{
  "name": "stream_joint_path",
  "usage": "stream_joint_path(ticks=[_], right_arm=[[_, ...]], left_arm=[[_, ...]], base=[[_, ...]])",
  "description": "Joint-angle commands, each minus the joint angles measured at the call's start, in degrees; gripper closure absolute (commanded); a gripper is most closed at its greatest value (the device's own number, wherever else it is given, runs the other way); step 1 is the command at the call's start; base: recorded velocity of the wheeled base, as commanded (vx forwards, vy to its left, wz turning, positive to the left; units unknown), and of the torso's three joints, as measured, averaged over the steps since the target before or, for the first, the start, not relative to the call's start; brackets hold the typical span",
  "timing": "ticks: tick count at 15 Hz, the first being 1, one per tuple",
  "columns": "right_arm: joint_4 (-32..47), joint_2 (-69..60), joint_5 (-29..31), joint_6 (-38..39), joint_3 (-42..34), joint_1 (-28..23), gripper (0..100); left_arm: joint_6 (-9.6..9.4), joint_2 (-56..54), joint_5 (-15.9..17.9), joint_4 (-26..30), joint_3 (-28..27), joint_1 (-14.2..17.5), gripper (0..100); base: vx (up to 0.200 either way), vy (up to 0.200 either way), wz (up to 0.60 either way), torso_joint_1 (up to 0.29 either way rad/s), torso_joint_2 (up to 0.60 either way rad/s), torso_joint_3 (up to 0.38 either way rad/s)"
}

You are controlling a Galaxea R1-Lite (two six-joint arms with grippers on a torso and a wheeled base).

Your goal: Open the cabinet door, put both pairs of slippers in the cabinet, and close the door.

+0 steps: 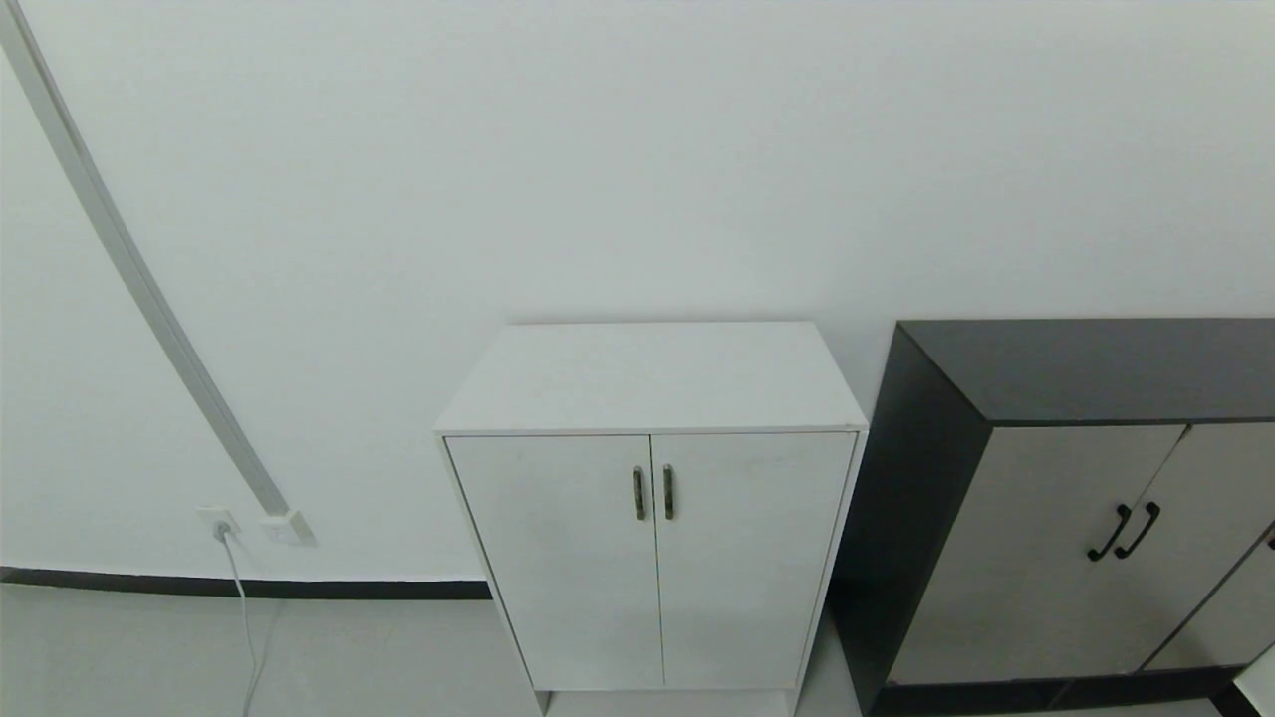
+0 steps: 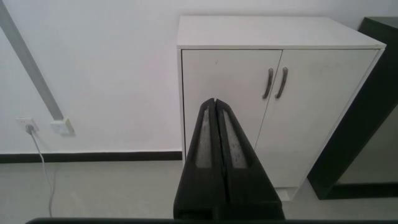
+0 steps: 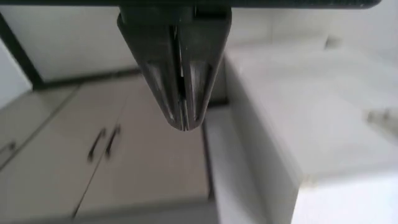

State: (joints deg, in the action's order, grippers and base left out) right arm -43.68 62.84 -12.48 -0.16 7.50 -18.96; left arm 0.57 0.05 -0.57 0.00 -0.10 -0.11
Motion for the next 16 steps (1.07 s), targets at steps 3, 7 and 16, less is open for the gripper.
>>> stream_joint_path(ticks=[3, 7, 16], right_arm=[[28.1, -25.3, -2.0, -4.4, -4.9, -2.1, 100], [35.9, -30.0, 3.8, -4.5, -7.5, -2.1, 100], [41.8, -54.1, 2.8, -4.7, -7.4, 17.0, 100]], left_arm=[[0.04, 0.0, 0.0, 0.0, 0.0, 0.0, 100], [0.04, 0.0, 0.0, 0.0, 0.0, 0.0, 100], [0.04, 0.0, 0.0, 0.0, 0.0, -0.1, 100]], base=[[0.000, 0.000, 0.00, 0.000, 0.00, 0.000], [0.000, 0.000, 0.00, 0.000, 0.00, 0.000], [0.000, 0.000, 0.00, 0.000, 0.00, 0.000]])
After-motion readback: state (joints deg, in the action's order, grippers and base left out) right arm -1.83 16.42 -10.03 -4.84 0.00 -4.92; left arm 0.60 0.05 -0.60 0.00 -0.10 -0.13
